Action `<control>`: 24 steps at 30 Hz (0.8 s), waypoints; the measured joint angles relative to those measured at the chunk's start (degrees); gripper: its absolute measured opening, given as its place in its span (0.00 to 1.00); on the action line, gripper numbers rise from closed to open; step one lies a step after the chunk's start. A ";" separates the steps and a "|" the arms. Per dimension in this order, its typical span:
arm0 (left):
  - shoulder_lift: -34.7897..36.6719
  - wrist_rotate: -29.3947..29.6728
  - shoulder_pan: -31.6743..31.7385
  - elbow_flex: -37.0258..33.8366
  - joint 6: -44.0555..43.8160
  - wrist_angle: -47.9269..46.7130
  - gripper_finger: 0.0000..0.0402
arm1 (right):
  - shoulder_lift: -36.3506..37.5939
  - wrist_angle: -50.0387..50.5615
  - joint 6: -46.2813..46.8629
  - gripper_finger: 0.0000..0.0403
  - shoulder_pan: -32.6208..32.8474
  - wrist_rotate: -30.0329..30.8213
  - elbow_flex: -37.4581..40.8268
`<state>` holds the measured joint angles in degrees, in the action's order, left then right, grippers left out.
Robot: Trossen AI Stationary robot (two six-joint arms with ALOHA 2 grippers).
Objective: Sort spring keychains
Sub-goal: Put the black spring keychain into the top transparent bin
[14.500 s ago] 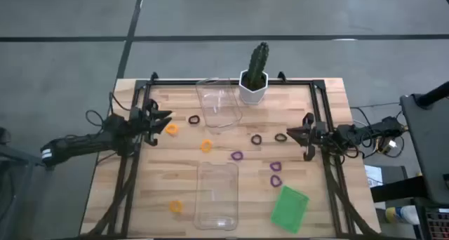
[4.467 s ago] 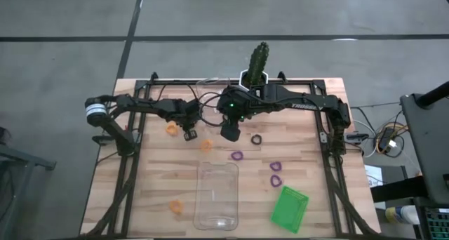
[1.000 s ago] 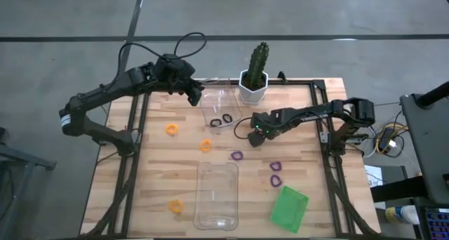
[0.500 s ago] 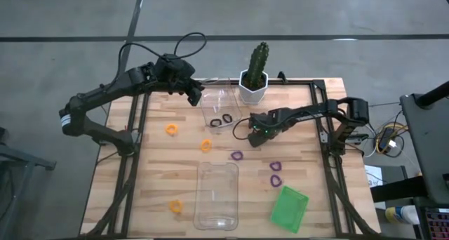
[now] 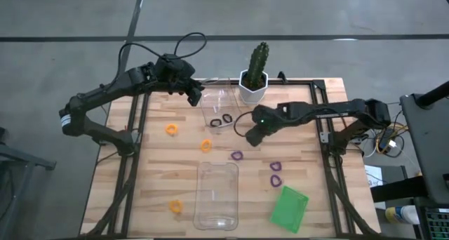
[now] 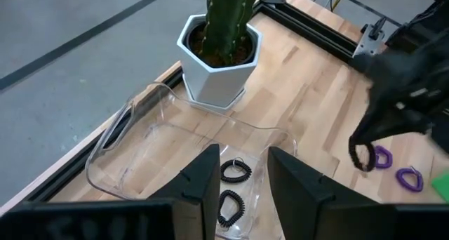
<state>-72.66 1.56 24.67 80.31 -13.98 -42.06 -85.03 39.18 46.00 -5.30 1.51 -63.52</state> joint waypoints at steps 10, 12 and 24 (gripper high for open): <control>0.00 0.00 0.00 0.00 0.02 -0.13 0.28 | -6.37 -6.69 -10.67 0.04 -1.75 16.88 -15.55; 0.00 0.00 0.00 -0.02 0.02 -0.23 0.28 | -9.24 -6.64 -12.06 0.04 -3.48 16.96 -18.32; 0.00 0.00 0.00 -0.02 -2.34 -1.04 0.28 | -27.20 4.22 -13.47 0.19 -10.28 7.32 -33.36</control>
<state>-72.66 1.56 24.67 80.29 -16.32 -43.10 -112.23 43.40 32.53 -15.58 8.83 -96.88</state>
